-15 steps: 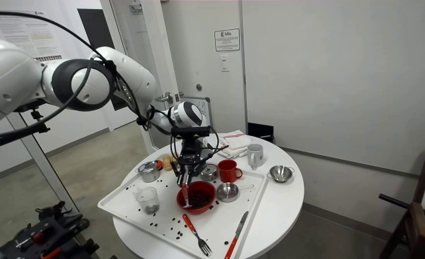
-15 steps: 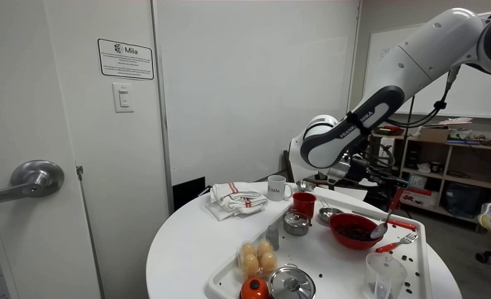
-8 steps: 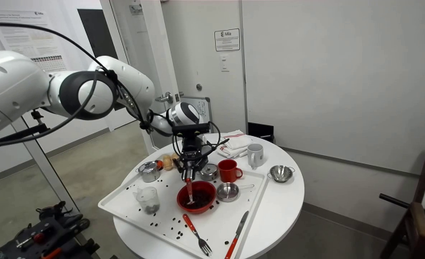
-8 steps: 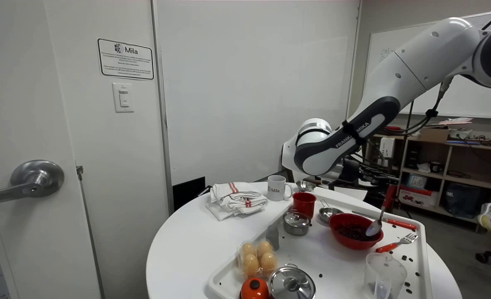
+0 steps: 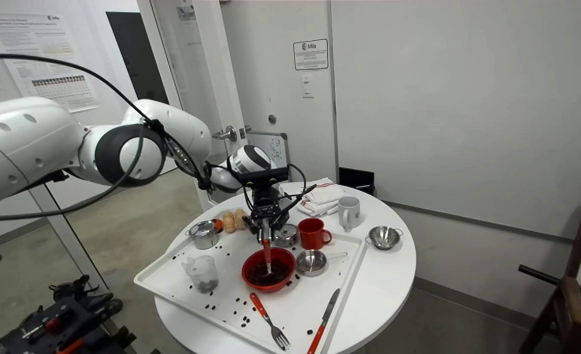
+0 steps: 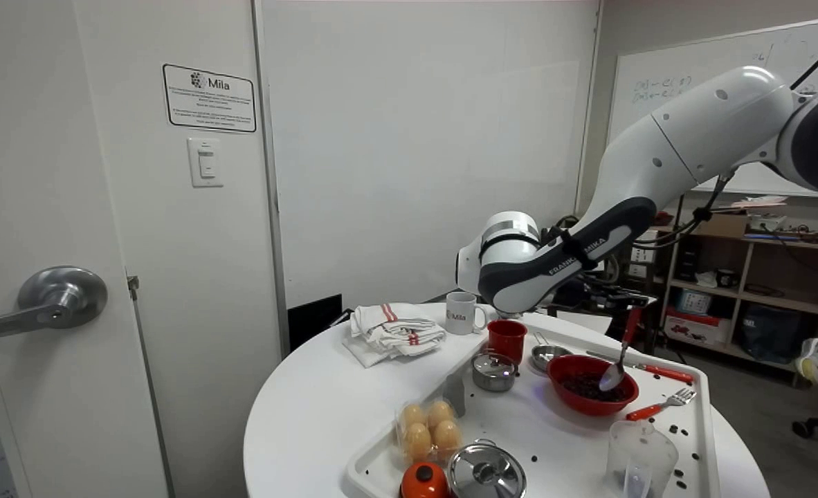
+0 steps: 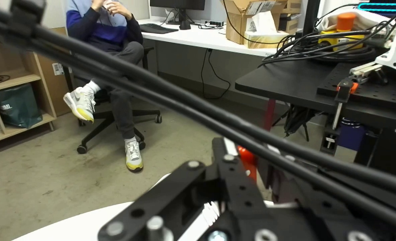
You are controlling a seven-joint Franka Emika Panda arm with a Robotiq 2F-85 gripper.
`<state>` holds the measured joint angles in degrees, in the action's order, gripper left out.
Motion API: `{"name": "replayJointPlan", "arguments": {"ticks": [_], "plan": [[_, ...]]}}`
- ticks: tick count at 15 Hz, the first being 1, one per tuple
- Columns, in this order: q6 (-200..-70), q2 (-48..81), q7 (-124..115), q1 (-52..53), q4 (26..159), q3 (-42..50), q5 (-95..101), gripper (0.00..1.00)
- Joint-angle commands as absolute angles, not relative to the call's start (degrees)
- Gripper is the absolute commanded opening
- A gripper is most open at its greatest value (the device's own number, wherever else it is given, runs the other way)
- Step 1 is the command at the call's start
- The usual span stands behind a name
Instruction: Take the spoon and use it to stir the contents in the orange bowl then place the spoon on the table
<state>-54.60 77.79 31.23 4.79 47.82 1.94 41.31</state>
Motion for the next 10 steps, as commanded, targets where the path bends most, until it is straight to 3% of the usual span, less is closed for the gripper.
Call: {"name": "replayJointPlan", "arguments": {"ticks": [1,10], "plan": [[-52.21,82.45,34.95,4.49,41.33,3.48,42.39,0.08],[-54.45,82.86,36.55,4.09,41.65,3.62,41.36,0.08]]}}
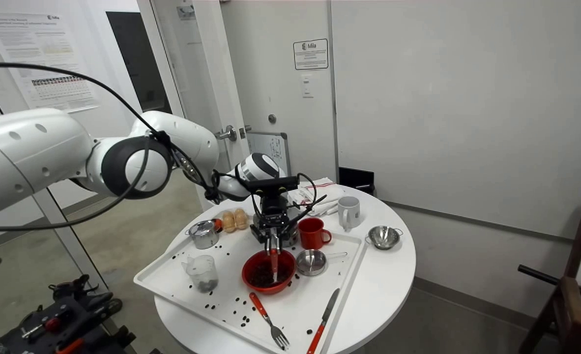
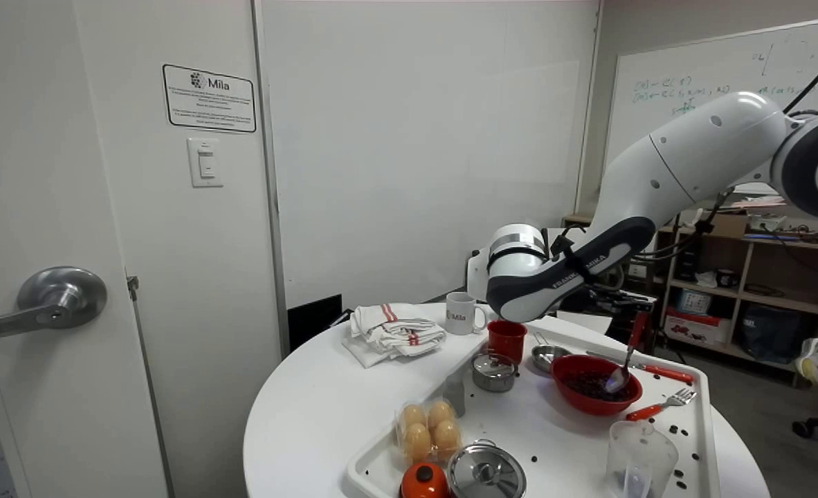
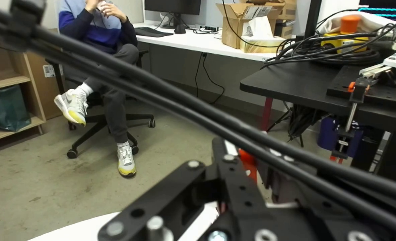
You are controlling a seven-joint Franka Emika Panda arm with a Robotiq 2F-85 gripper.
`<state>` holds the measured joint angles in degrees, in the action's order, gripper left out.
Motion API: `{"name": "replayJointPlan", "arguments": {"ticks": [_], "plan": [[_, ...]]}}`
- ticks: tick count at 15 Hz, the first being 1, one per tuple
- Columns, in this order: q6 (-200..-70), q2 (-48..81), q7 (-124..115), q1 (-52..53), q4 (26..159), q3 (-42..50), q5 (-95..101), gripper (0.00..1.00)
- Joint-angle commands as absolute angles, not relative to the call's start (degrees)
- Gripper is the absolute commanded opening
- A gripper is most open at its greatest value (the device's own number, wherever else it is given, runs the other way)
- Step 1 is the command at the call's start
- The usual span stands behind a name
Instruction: Take the spoon and use it to stir the contents in the orange bowl then place the spoon on the table
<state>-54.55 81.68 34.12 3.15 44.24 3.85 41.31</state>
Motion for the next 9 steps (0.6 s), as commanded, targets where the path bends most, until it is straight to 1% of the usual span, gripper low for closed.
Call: {"name": "replayJointPlan", "arguments": {"ticks": [1,9], "plan": [[-54.82,82.81,36.96,4.48,41.54,3.40,41.35,0.08],[-57.65,82.93,40.04,7.84,39.67,2.96,41.37,0.08]]}}
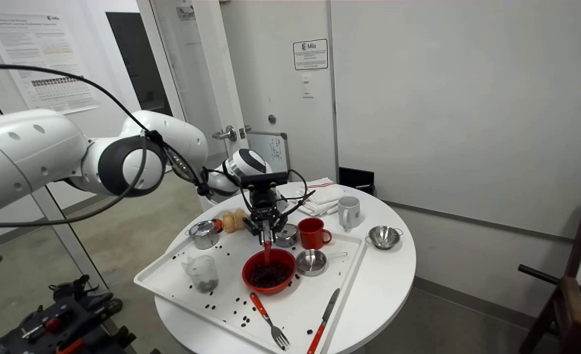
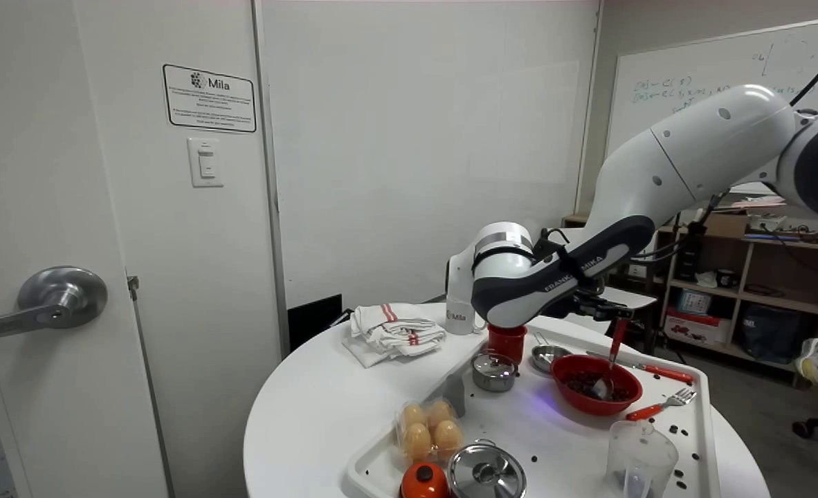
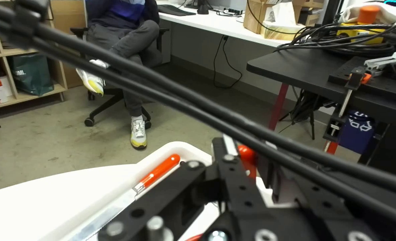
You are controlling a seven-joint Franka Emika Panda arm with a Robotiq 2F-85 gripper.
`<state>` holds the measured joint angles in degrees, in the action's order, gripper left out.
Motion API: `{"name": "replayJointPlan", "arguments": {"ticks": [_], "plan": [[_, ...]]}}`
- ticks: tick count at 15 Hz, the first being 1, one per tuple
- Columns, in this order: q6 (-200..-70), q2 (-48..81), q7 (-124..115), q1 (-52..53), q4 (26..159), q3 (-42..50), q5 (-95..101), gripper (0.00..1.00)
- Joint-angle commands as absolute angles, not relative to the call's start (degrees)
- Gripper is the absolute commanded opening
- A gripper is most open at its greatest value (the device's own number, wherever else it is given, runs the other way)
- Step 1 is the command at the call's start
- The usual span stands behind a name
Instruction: Take the spoon and use it to stir the contents in the orange bowl then place the spoon on the table
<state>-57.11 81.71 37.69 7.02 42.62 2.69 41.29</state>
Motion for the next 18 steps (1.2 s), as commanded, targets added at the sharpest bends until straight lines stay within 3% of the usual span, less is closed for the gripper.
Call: {"name": "replayJointPlan", "arguments": {"ticks": [1,18], "plan": [[-58.03,82.95,40.19,8.05,39.36,3.06,41.32,0.08],[-57.93,82.21,37.33,-3.03,36.15,5.39,33.23,0.08]]}}
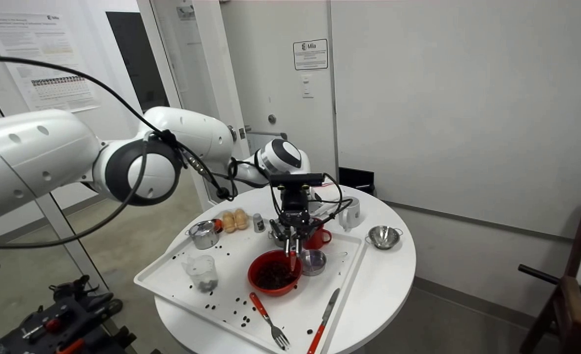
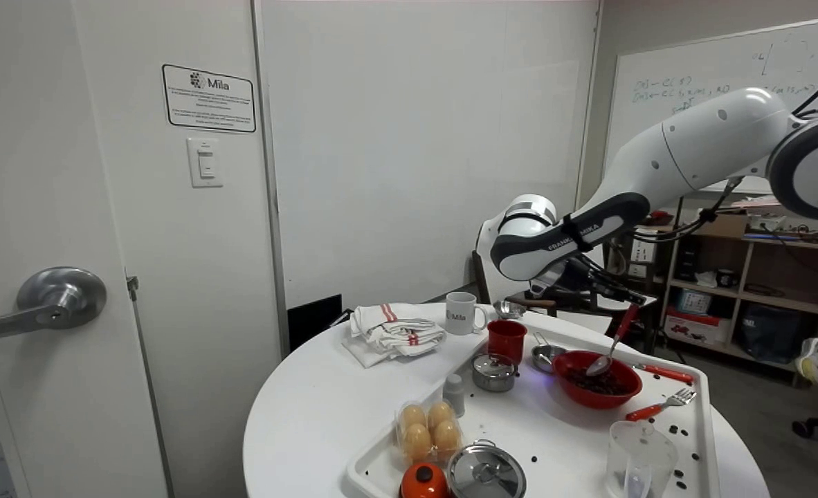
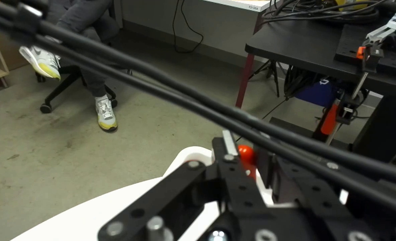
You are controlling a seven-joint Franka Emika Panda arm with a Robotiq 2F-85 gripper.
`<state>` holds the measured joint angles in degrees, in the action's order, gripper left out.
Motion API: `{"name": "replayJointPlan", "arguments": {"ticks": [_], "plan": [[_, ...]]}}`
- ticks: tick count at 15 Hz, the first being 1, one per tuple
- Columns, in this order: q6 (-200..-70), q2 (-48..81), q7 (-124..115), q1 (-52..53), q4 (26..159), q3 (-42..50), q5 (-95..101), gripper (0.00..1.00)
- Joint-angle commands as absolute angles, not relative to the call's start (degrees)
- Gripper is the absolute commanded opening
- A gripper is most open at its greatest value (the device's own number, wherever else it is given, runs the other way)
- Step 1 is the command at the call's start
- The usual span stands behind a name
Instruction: Take the spoon and use it to stir the contents in the orange bowl then place the spoon on the table
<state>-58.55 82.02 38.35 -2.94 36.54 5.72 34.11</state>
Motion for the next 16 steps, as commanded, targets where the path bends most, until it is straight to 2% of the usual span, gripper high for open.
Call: {"name": "replayJointPlan", "arguments": {"ticks": [1,16], "plan": [[-58.13,81.99,37.33,-2.81,36.76,5.23,33.31,0.08],[-57.56,81.89,38.60,1.81,38.19,1.01,33.26,0.08]]}}
